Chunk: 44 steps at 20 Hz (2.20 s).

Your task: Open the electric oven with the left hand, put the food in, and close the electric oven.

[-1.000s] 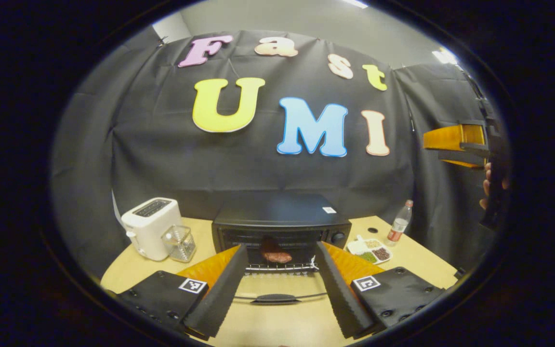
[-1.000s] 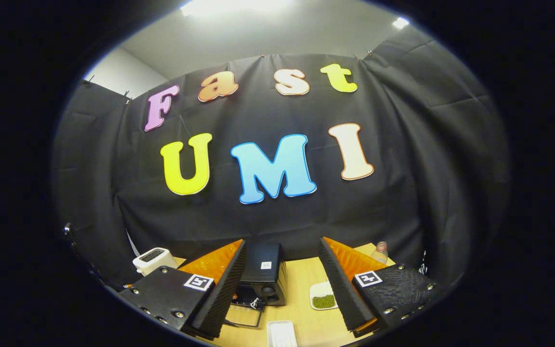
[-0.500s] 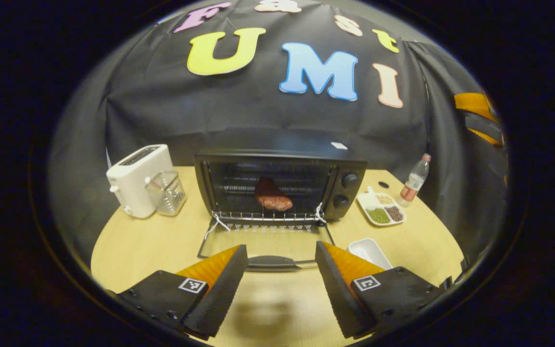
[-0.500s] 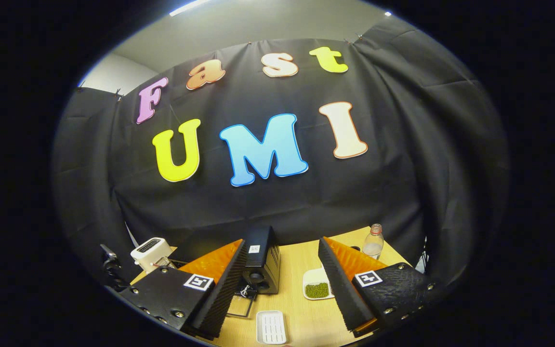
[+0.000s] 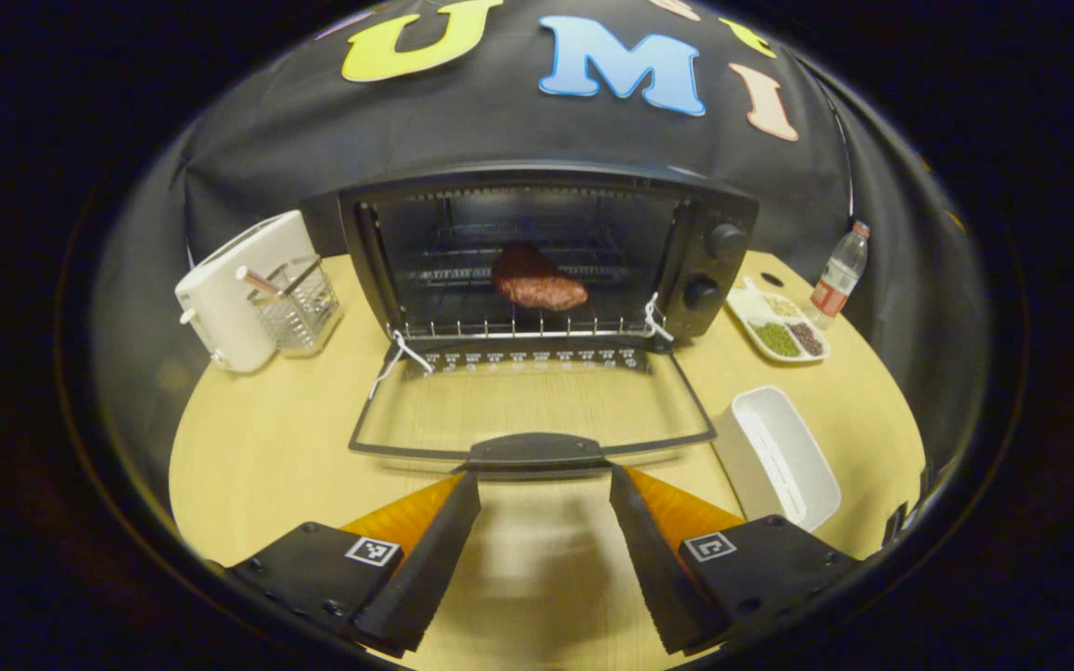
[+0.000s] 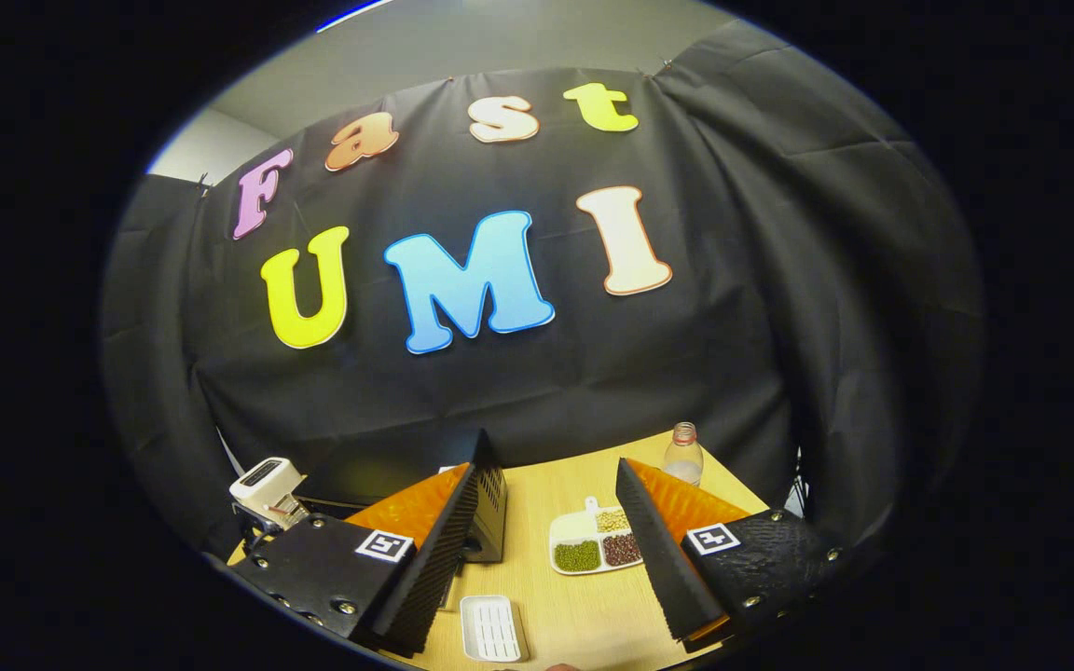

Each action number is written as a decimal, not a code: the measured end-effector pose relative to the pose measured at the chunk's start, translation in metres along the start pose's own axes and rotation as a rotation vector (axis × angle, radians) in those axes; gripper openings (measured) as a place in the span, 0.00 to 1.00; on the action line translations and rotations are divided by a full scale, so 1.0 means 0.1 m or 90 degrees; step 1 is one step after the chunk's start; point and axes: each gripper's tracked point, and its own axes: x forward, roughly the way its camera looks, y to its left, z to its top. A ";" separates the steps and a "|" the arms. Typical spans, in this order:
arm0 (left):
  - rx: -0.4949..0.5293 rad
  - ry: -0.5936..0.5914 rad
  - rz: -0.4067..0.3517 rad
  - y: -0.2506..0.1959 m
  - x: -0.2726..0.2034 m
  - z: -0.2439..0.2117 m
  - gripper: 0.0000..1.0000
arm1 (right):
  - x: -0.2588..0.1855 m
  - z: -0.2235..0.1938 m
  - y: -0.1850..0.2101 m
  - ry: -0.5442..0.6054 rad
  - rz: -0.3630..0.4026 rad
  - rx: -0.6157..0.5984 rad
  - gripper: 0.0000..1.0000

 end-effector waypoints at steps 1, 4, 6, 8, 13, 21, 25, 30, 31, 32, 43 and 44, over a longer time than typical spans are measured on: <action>-0.002 0.012 0.000 0.01 0.05 -0.05 0.95 | 0.01 -0.01 -0.03 0.001 -0.004 0.002 0.91; -0.008 0.029 0.002 0.02 0.14 -0.11 0.92 | 0.03 0.01 -0.10 -0.002 -0.013 -0.003 0.91; -0.005 0.040 0.001 0.02 0.21 -0.13 0.95 | 0.05 0.01 -0.11 0.000 -0.014 -0.004 0.91; -0.007 0.054 -0.005 0.00 0.27 -0.17 0.95 | 0.06 0.01 -0.13 0.000 -0.018 -0.012 0.91; -0.016 0.088 -0.006 0.01 0.41 -0.24 0.92 | 0.05 0.10 -0.18 -0.011 -0.023 -0.019 0.91; -0.003 0.119 -0.015 0.02 0.45 -0.20 0.95 | 0.02 0.07 -0.14 -0.004 -0.018 -0.021 0.91; -0.005 0.117 -0.022 0.01 0.41 -0.17 0.98 | -0.04 0.14 -0.08 -0.019 -0.011 -0.025 0.91; -0.009 0.099 -0.030 0.01 0.29 -0.09 0.95 | -0.09 0.15 -0.01 -0.026 -0.004 -0.026 0.91; -0.011 0.091 -0.034 0.01 0.26 -0.07 0.98 | -0.10 0.16 0.00 -0.027 -0.003 -0.026 0.91; -0.015 0.081 -0.039 0.01 0.23 -0.04 0.98 | -0.10 0.16 0.02 -0.027 -0.002 -0.026 0.91; 0.002 -0.002 -0.054 0.00 -0.01 0.35 0.95 | -0.12 0.21 0.18 -0.040 0.017 -0.024 0.91; 0.006 -0.014 -0.055 -0.01 -0.02 0.42 0.95 | -0.11 0.21 0.18 -0.040 0.016 -0.025 0.91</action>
